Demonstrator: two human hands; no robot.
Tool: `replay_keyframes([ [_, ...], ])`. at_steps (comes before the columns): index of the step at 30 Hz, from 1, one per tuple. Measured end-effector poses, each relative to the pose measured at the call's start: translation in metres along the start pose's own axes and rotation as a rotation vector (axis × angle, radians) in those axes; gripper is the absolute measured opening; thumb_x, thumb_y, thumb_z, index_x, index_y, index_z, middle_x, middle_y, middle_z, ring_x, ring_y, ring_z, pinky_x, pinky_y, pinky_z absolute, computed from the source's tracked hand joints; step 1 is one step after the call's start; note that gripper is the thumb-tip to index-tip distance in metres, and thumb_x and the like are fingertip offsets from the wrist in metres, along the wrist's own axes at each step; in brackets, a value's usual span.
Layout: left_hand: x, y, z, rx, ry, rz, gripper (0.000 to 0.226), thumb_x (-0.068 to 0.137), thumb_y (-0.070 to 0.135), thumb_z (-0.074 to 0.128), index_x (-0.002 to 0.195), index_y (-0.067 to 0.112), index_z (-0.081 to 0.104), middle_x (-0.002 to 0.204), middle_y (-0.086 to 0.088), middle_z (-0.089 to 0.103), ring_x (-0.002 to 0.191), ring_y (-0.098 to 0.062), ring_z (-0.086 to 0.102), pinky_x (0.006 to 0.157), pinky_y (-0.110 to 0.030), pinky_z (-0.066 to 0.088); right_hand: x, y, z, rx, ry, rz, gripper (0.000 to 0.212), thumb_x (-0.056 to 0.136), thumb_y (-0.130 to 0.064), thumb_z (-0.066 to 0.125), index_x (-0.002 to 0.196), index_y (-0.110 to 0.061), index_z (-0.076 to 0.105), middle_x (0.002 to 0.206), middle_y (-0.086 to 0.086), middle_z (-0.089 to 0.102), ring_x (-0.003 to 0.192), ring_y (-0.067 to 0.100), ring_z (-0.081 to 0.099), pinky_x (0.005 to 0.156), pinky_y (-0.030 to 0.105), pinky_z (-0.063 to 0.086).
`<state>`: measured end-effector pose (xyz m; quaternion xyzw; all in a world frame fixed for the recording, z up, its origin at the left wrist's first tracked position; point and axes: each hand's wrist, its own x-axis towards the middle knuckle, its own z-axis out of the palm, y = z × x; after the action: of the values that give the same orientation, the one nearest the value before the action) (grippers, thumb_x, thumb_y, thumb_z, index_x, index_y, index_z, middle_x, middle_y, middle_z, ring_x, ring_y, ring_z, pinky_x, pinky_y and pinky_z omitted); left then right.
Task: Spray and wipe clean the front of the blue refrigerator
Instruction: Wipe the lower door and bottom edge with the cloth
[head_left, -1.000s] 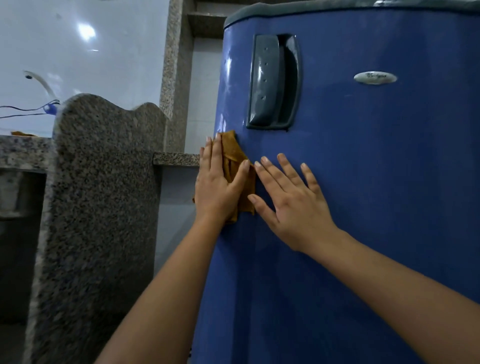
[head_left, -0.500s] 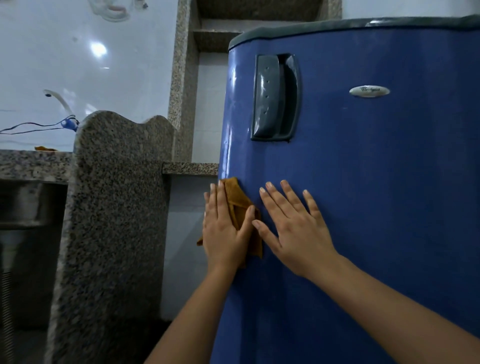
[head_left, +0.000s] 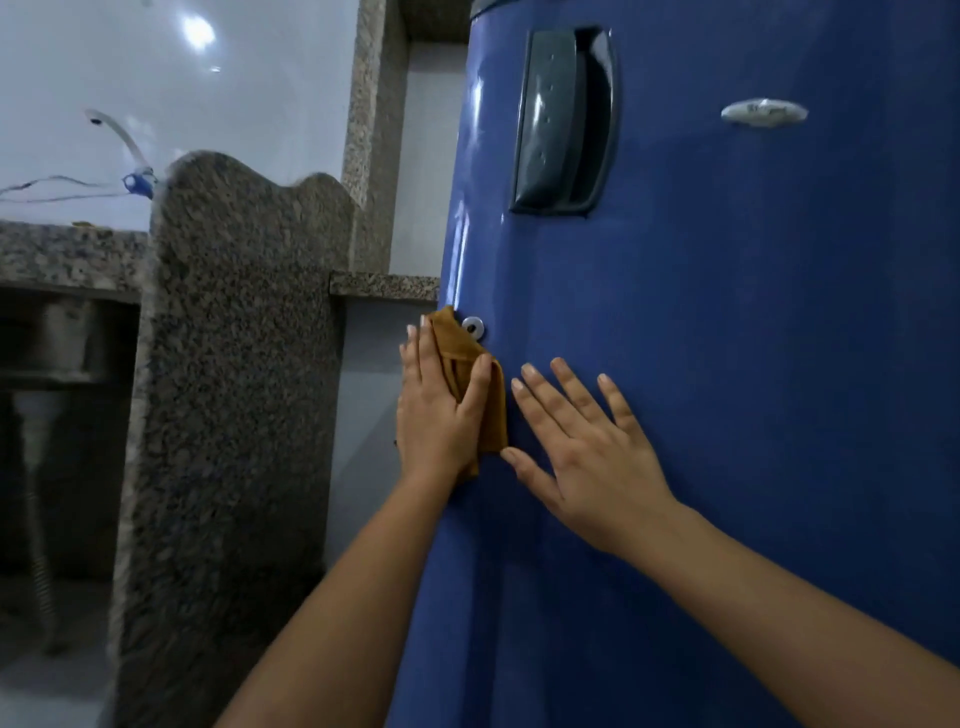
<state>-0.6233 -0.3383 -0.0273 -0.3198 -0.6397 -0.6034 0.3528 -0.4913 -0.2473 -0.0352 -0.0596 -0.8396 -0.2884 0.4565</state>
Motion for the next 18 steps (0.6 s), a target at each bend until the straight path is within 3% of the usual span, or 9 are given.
replay_keyframes([
  [6, -0.048, -0.015, 0.003, 0.109, 0.016, 0.103, 0.084, 0.079, 0.068, 0.026, 0.148, 0.025, 0.004, 0.157, 0.002, 0.003, 0.144, -0.014, 0.001, 0.115, -0.042, 0.012, -0.033, 0.007, 0.010, -0.042, -0.019, -0.038, 0.066, 0.096, -0.052, 0.008, 0.140, -0.013, 0.038, 0.147, 0.003, 0.036, 0.137, 0.023, 0.030, 0.108, 0.045, 0.017],
  [10, -0.050, -0.010, 0.005, 0.104, 0.048, 0.046, 0.083, 0.080, 0.067, 0.026, 0.148, 0.022, 0.006, 0.157, -0.001, 0.006, 0.144, -0.017, 0.006, 0.114, -0.040, 0.014, -0.051, 0.001, 0.017, -0.040, -0.036, -0.049, 0.063, 0.096, -0.050, 0.014, 0.141, -0.012, 0.035, 0.149, 0.004, 0.033, 0.138, 0.023, 0.027, 0.110, 0.045, 0.015],
  [15, -0.127, -0.037, 0.006, 0.206, 0.048, 0.047, 0.080, 0.083, 0.063, 0.030, 0.146, 0.020, 0.004, 0.156, -0.006, 0.010, 0.143, -0.021, 0.009, 0.115, -0.045, 0.017, -0.083, -0.009, 0.029, -0.019, -0.036, -0.051, 0.062, 0.097, -0.050, 0.012, 0.142, -0.013, 0.033, 0.150, 0.003, 0.032, 0.140, 0.020, 0.020, 0.112, 0.044, 0.012],
  [18, -0.115, -0.031, 0.009, 0.195, 0.076, -0.020, 0.083, 0.082, 0.064, 0.028, 0.148, 0.018, 0.008, 0.156, -0.006, 0.011, 0.143, -0.021, 0.010, 0.115, -0.039, 0.013, -0.099, -0.016, 0.034, -0.009, -0.046, -0.063, 0.060, 0.097, -0.049, 0.016, 0.143, -0.013, 0.031, 0.150, 0.003, 0.030, 0.140, 0.020, 0.019, 0.112, 0.044, 0.011],
])
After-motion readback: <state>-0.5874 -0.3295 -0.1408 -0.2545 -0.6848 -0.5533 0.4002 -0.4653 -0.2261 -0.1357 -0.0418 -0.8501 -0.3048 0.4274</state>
